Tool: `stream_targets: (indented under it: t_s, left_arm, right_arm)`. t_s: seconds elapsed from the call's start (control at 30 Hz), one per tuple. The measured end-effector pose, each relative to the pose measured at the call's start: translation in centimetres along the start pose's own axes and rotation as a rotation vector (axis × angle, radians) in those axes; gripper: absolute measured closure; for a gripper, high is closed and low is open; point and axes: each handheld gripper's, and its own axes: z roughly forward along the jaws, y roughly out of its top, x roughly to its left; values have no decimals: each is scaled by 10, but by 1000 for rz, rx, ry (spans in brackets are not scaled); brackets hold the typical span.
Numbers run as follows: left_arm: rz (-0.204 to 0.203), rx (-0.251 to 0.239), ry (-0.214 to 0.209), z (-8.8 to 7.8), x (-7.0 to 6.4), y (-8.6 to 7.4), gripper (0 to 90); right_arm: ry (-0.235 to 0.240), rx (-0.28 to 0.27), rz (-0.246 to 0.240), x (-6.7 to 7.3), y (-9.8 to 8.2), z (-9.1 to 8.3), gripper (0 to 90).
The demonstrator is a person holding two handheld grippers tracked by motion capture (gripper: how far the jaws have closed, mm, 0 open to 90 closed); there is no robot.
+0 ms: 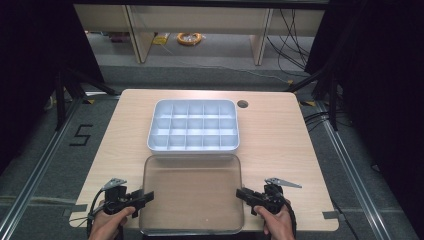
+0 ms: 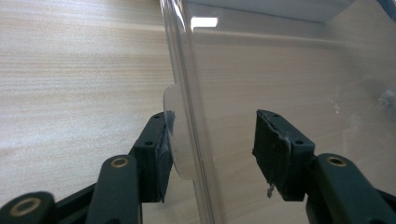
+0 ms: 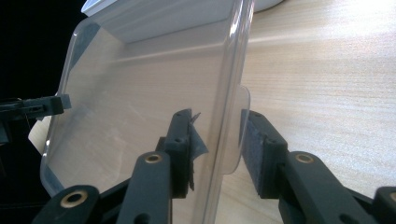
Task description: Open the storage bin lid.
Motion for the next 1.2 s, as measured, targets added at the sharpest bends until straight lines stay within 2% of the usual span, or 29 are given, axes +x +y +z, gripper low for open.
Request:
stream_targets:
  t_s: [0.17,0.2,0.27,0.3,0.33,0.5,0.53,0.57,0.63,0.67,0.7,0.73,0.77,0.8,0.83,0.87,0.9,1.0,1.03,1.07,1.1,1.13,1.2]
  left_arm:
    - [-11,16,2,4,2,2,473]
    - [-18,3,9,5,2,1,473]
    - [-22,19,9,6,3,2,472]
    - [-20,17,9,6,3,2,470]
    - [-28,28,7,7,4,3,468]
    - [-30,21,11,9,4,4,463]
    - [-26,44,10,8,5,5,463]
    - [-32,27,17,9,4,4,462]
    - [-32,39,9,10,5,5,459]
    - [-32,44,13,10,5,5,458]
    - [-32,44,13,10,5,5,455]
    - [-16,66,13,10,8,6,453]
    - [-16,66,13,10,8,6,453]
    - [-17,66,14,11,8,6,453]
    - [-34,45,13,14,6,7,451]
    - [-34,45,13,14,6,7,451]
    - [-5,69,21,13,8,8,450]
    - [-16,49,24,14,6,8,443]
    - [-12,43,28,15,5,8,443]
    - [16,60,32,14,6,8,439]
    - [6,39,44,15,4,7,439]
    - [42,58,55,14,5,7,440]
    - [33,45,67,15,3,7,441]
  right_arm:
    - [-6,11,10,-2,1,3,646]
    - [-7,13,15,-3,1,4,645]
    - [-5,13,20,-4,0,6,643]
    - [5,31,70,-1,1,4,643]
    - [-9,18,28,-5,1,7,642]
    - [-3,29,39,-5,2,8,641]
    - [-3,29,39,-5,2,8,642]
    - [3,33,48,-4,3,8,642]
    - [-9,22,32,-6,3,10,640]
    - [1,38,52,-5,3,9,639]
    - [-10,26,33,-7,3,11,638]
    - [-6,45,78,-4,3,10,637]
    - [-6,45,78,-4,3,10,637]
    - [-11,33,40,-7,3,12,635]
    - [-11,43,53,-7,4,13,630]
    - [-11,43,53,-7,4,13,630]
    - [-11,41,53,-8,5,13,627]
    - [-12,45,49,-8,5,14,625]
    - [-14,42,41,-9,5,14,623]
    - [-17,41,33,-9,5,14,619]
    - [-18,36,37,-8,5,13,618]
    - [-46,46,33,-5,6,14,612]
    - [-51,46,40,-5,6,14,598]
